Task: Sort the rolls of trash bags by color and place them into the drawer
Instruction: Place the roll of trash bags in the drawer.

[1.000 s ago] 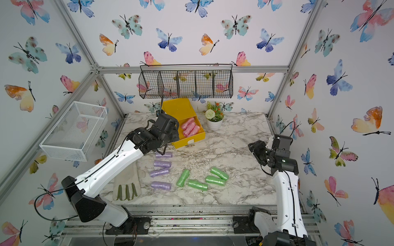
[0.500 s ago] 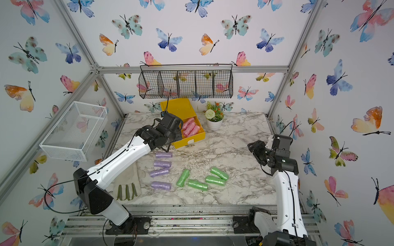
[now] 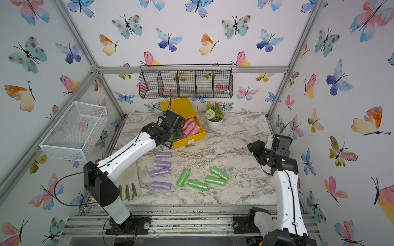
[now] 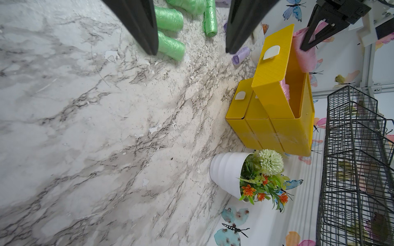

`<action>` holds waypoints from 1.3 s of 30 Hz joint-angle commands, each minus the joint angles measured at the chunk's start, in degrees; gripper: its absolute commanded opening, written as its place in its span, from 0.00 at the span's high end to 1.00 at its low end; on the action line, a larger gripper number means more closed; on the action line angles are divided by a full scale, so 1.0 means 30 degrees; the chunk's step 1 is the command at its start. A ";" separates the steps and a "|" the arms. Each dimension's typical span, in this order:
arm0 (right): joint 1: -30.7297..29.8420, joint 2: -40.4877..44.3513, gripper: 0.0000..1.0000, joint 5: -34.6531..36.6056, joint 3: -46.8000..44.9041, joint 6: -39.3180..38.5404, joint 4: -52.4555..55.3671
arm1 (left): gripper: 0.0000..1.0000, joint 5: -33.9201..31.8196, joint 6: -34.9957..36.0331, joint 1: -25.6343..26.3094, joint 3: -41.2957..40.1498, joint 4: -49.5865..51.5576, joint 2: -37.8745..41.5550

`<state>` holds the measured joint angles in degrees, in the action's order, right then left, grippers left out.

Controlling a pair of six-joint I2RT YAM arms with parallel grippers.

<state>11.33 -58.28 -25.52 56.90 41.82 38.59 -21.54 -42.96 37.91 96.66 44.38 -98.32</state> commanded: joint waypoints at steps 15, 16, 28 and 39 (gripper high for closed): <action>0.0091 -0.0070 0.44 0.0181 -0.0027 -0.0069 0.0027 | 0.92 0.0618 0.0182 -0.0764 0.0895 -0.0517 -0.1022; 0.0098 -0.0033 0.44 0.0215 -0.0044 -0.0058 0.0028 | 0.92 0.0618 0.0244 -0.0821 0.1054 -0.0454 -0.1156; 0.0116 -0.0050 0.44 0.0330 -0.0249 0.0000 -0.0125 | 0.92 0.1262 0.0362 -0.1270 0.1430 -0.0292 -0.1972; 0.0118 0.0000 0.44 0.0391 -0.0581 0.0044 -0.0265 | 0.77 0.1701 0.0086 -0.1617 0.0915 -0.0379 -0.1625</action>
<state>11.33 -58.54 -25.32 56.45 41.98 38.41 -16.53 -42.57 34.33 99.83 43.68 -103.26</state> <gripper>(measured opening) 0.561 0.200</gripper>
